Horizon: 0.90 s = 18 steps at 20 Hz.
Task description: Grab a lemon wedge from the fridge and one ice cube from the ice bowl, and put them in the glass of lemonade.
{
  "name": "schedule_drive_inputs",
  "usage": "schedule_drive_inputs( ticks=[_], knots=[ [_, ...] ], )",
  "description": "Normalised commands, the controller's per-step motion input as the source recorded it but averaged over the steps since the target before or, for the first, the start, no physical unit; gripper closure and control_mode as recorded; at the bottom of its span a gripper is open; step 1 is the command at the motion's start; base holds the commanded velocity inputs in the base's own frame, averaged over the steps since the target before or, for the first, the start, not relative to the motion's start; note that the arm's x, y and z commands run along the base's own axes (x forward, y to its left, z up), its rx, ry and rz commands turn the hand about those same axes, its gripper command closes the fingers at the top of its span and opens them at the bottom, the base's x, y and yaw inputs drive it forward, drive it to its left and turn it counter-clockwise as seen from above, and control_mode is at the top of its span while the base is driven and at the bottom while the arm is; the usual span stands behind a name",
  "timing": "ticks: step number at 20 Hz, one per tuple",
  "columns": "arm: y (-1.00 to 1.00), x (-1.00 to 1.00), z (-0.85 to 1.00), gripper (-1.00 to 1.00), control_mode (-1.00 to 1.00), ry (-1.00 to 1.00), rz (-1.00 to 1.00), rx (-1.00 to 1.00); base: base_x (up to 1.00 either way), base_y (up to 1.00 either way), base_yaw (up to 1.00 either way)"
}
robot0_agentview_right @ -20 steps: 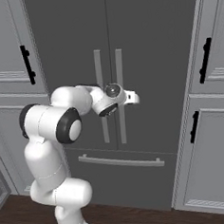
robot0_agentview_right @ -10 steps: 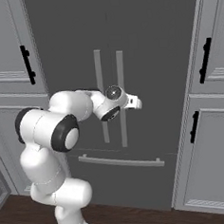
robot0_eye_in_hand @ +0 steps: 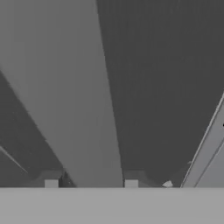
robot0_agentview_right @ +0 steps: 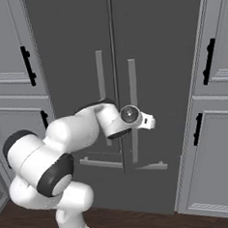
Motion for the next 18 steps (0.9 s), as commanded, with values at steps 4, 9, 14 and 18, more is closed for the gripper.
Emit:
schedule_drive_inputs(
  ticks=[4,9,14,18],
  knots=[
    [-0.69,-0.97,0.0,1.0,-1.0,0.0,-0.05,0.14,0.0,0.0,0.0],
    [-0.76,-0.84,0.01,1.0,-1.0,0.0,-0.1,0.15,0.0,0.0,0.0],
    [-0.53,-0.44,0.01,-1.0,-1.0,0.02,-0.18,0.06,0.0,0.0,0.0],
    [-0.17,-0.55,0.24,-1.0,-1.0,-0.03,-0.11,0.0,0.0,0.0,0.0]
  ],
)
